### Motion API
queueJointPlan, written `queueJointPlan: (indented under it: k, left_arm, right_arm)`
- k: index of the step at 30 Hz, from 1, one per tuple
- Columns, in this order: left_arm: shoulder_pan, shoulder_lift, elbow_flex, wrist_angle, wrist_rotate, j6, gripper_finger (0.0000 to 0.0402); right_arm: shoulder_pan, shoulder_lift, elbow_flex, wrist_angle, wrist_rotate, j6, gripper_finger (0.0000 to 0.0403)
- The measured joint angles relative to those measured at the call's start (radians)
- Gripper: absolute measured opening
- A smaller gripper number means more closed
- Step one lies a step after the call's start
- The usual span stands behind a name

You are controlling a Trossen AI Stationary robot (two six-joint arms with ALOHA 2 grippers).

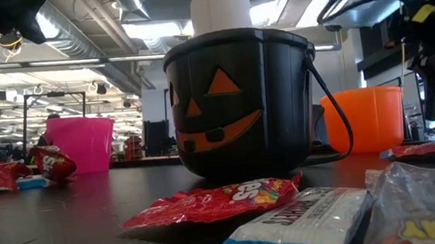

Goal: Sort candy
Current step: Put the red candy pack into the orange bucket

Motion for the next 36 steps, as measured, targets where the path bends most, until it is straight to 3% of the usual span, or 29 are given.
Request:
queueJointPlan:
  k: [7,16,25,29,36]
  left_arm:
    - [0.0,0.0,0.0,0.0,0.0,0.0,0.0004]
    - [0.0,0.0,0.0,0.0,0.0,0.0,0.0004]
    - [0.0,0.0,0.0,0.0,0.0,0.0,0.0004]
    - [0.0,0.0,0.0,0.0,0.0,0.0,0.0004]
    - [0.0,0.0,0.0,0.0,0.0,0.0,0.0004]
  right_arm:
    - [0.0,-0.137,-0.118,0.031,0.007,0.114,0.019]
    - [0.0,-0.294,-0.231,0.031,-0.02,0.257,0.0193]
    - [0.0,-0.375,-0.302,0.153,-0.071,0.265,0.0192]
    - [0.0,-0.377,-0.313,0.171,-0.072,0.265,0.0165]
    - [0.0,-0.377,-0.313,0.186,-0.017,0.261,0.007]
